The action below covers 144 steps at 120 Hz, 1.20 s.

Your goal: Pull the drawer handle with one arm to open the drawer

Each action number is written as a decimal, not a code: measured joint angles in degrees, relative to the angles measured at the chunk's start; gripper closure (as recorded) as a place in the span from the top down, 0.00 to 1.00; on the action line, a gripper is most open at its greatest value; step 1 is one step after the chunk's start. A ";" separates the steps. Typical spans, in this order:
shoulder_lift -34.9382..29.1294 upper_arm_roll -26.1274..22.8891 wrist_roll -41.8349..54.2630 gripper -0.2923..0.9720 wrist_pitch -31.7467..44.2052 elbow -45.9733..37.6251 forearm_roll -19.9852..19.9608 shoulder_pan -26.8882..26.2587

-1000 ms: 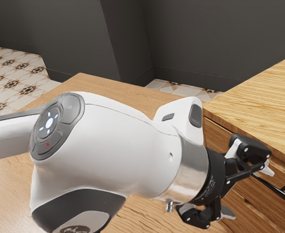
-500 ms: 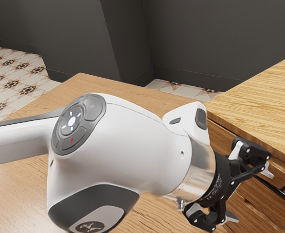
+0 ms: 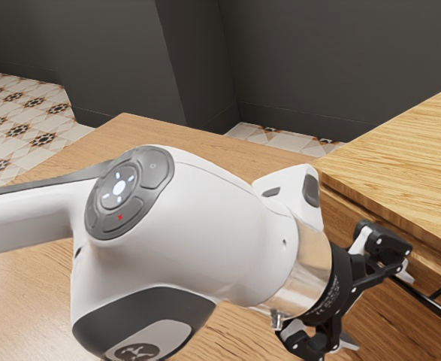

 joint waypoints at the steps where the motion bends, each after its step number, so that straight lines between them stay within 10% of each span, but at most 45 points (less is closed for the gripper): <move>1: -0.06 -0.01 0.00 0.76 -0.09 -0.02 0.00 0.01; 144: -5.18 -2.70 -0.62 0.76 -5.39 -2.76 -0.22 -0.31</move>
